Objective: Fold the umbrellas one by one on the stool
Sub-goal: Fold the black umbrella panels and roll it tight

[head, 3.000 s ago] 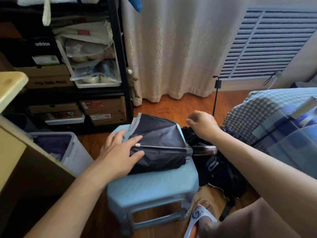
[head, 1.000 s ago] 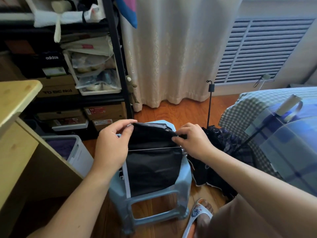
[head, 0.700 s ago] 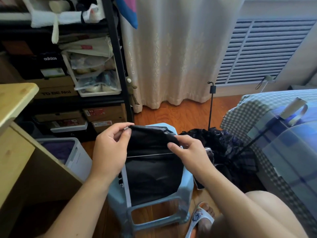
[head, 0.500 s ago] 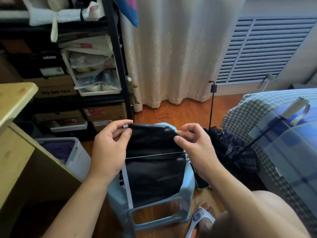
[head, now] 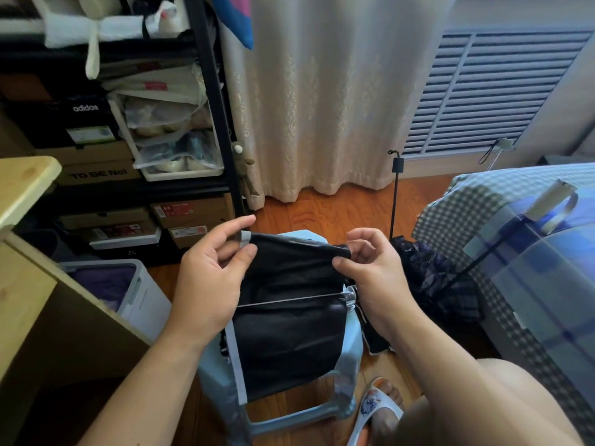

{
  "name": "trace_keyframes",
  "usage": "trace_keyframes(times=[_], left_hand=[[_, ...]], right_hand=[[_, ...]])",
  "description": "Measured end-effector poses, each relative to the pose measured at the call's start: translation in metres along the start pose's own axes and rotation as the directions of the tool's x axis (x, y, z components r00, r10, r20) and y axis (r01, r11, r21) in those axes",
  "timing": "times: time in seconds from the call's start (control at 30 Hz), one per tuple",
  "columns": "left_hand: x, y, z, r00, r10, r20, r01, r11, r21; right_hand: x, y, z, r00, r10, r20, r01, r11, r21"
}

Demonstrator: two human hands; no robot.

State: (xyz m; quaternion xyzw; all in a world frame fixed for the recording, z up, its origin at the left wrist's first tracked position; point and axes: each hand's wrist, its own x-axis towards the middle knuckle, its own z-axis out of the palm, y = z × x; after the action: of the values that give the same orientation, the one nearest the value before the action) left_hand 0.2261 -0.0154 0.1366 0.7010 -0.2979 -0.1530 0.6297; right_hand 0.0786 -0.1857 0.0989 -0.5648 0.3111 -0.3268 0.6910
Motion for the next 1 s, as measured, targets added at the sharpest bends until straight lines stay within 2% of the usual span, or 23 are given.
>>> trace_keyframes(times=[0.1,0.17,0.3,0.37,0.43,0.57,0.77,1.0], left_hand=[[-0.001,0.0,-0.002,1.0,-0.006,0.005,0.006,1.0,-0.01],[-0.001,0.0,-0.003,1.0,-0.012,0.021,0.012,1.0,-0.016],[0.0,0.0,-0.005,1.0,-0.005,0.008,0.005,1.0,-0.03],[0.0,0.0,-0.006,1.0,0.018,-0.013,-0.019,0.999,-0.039],[0.0,0.001,-0.007,0.999,0.041,-0.017,-0.042,0.998,-0.038],[-0.002,0.003,-0.007,0.997,0.073,-0.008,-0.073,0.996,-0.054],[-0.002,0.007,-0.005,0.994,0.112,-0.014,-0.112,0.992,-0.065],[-0.003,0.009,-0.005,0.988,0.151,-0.017,-0.152,0.988,-0.035]], right_hand=[[-0.001,-0.002,-0.003,0.96,0.182,0.211,-0.181,0.983,-0.022],[-0.002,-0.003,-0.002,0.95,0.178,0.258,-0.176,0.984,-0.032],[0.003,-0.012,-0.004,0.994,0.02,0.103,-0.034,0.99,0.137],[0.008,-0.014,-0.009,0.998,-0.012,0.06,0.003,0.99,0.142],[0.011,-0.014,-0.014,0.997,-0.009,0.078,0.001,0.995,0.098],[0.008,-0.014,-0.013,0.977,0.068,0.202,-0.053,0.995,-0.082],[0.005,-0.018,-0.013,0.989,-0.114,0.09,0.109,0.992,0.057],[0.005,-0.014,-0.01,0.986,-0.117,0.121,0.124,0.991,-0.055]])
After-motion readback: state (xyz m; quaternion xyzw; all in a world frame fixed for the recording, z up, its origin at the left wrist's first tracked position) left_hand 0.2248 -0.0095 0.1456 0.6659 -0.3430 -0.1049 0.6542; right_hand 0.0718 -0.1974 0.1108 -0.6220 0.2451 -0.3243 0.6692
